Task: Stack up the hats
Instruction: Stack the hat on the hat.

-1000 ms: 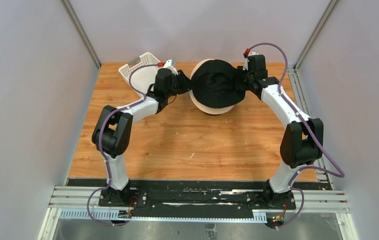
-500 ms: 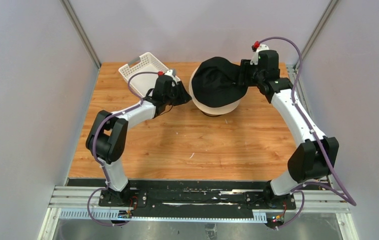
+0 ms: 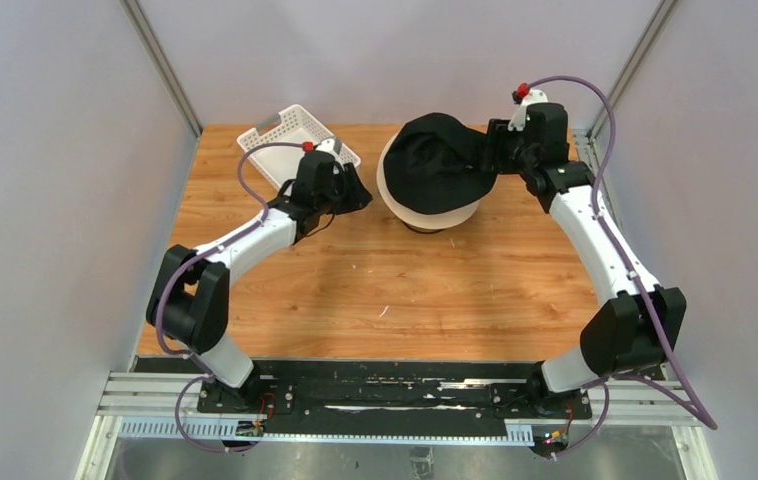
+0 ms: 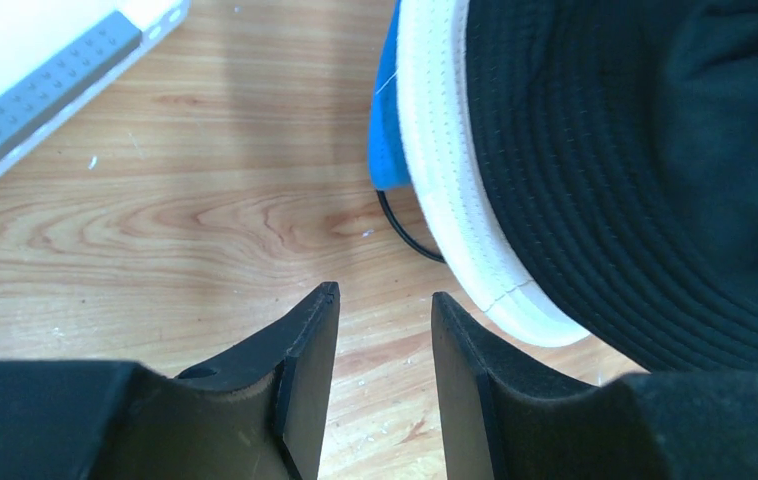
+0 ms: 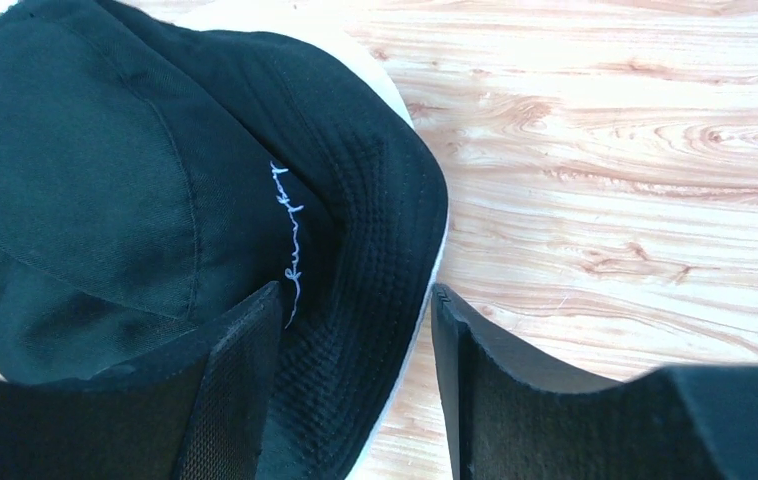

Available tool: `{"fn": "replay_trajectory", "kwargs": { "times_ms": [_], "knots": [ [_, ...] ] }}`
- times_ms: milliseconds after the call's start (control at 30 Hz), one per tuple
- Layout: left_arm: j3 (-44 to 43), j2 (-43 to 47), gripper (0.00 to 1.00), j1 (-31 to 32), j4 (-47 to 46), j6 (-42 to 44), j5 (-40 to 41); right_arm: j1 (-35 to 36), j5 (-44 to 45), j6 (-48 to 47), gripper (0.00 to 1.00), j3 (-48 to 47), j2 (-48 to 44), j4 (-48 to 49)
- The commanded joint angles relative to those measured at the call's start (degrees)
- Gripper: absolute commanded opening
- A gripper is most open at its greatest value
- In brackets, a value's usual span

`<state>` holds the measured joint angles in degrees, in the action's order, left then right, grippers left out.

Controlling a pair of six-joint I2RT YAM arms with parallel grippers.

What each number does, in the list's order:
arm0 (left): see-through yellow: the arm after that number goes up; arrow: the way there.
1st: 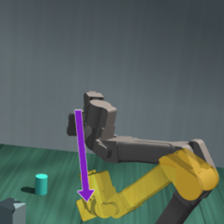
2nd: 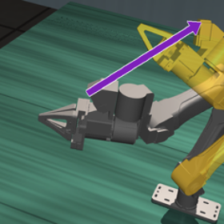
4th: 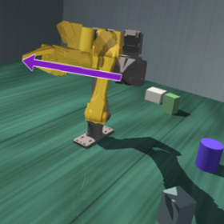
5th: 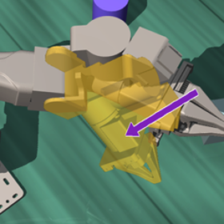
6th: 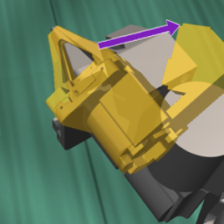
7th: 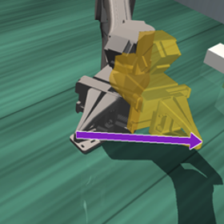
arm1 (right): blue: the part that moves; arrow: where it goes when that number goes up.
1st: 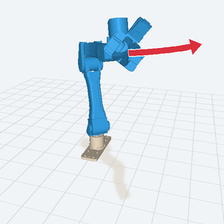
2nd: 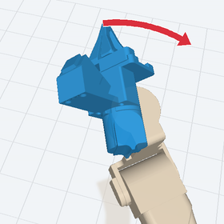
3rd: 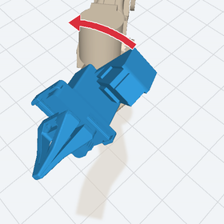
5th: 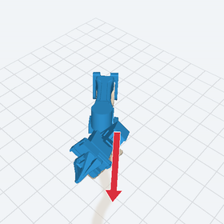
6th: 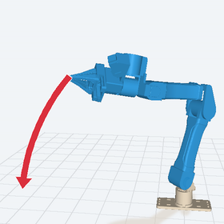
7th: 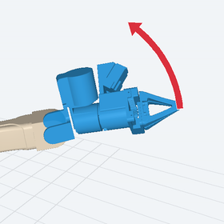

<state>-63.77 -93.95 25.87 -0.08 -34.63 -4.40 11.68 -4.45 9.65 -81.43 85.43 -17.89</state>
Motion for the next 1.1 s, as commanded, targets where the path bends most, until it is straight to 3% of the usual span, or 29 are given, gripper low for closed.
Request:
{"fn": "replay_trajectory", "kwargs": {
  "times_ms": [0, 300, 467, 633, 900, 1067],
  "knots": [
    [1.16, 5.03, 0.44, 0.31, 0.50, 1.23, 3.21, -2.22, 0.90, 1.55, 0.56, 0.69, -2.98, -0.30],
    [1.57, 12.93, 0.44, 0.25, -4.22, 1.22, 4.77, -8.85, -10.77, 6.22, 0.55, 8.70, -5.48, 5.38],
    [-1.33, 12.82, 0.44, 0.25, -5.55, 1.65, 4.18, -11.50, -20.73, 10.95, 0.54, 13.46, -5.97, 12.37],
    [-4.52, 10.40, 0.44, 0.29, -7.24, 2.19, 2.78, -11.85, -24.14, 13.42, 0.51, 15.36, -5.60, 15.42],
    [-11.61, 4.11, 0.44, 0.82, -8.67, 2.24, -0.50, -13.34, -25.25, 16.87, 0.06, 17.12, -4.11, 17.59],
    [-14.25, 0.62, 0.44, 1.37, -9.31, 2.31, -1.43, -16.97, -33.74, 23.45, 0.00, 20.90, -1.86, 26.26]
  ]
}}
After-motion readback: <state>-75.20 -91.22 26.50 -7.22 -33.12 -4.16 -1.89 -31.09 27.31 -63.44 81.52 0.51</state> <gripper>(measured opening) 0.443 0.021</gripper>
